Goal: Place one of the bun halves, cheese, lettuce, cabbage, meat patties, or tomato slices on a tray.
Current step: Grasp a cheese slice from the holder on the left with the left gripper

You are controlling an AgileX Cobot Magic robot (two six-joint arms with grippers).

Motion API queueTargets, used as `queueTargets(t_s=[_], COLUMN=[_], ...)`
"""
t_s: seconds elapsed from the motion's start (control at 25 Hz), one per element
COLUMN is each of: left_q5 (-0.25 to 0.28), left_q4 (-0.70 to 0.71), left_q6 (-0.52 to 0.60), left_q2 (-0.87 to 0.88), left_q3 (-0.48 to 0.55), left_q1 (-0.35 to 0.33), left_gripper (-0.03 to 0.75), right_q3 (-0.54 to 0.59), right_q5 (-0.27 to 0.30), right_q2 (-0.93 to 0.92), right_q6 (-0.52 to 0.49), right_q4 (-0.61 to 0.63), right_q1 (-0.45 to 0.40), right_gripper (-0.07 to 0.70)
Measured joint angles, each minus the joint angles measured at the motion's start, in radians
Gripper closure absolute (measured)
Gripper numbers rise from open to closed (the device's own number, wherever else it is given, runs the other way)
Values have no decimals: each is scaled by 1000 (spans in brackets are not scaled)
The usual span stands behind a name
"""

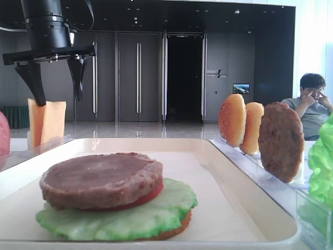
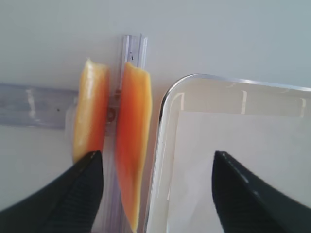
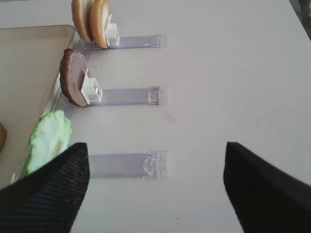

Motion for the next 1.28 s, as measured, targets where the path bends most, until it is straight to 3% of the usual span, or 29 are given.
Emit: queueTargets(t_s=[0.64, 0.96, 1.28], left_q5=[9, 45, 67], left_q4=[1, 35, 72], left_q6=[0, 0, 17], left_q2=[19, 20, 20], left_q3=[0, 0, 0], left_q1=[0, 0, 0], left_gripper=[187, 328, 415], right_q3=[0, 0, 0], right_q5=[0, 0, 0], right_q2=[0, 0, 0], right_q6=[0, 0, 0], right_q4=[0, 0, 0], right_q1=[0, 0, 0], right_gripper=[90, 90, 90])
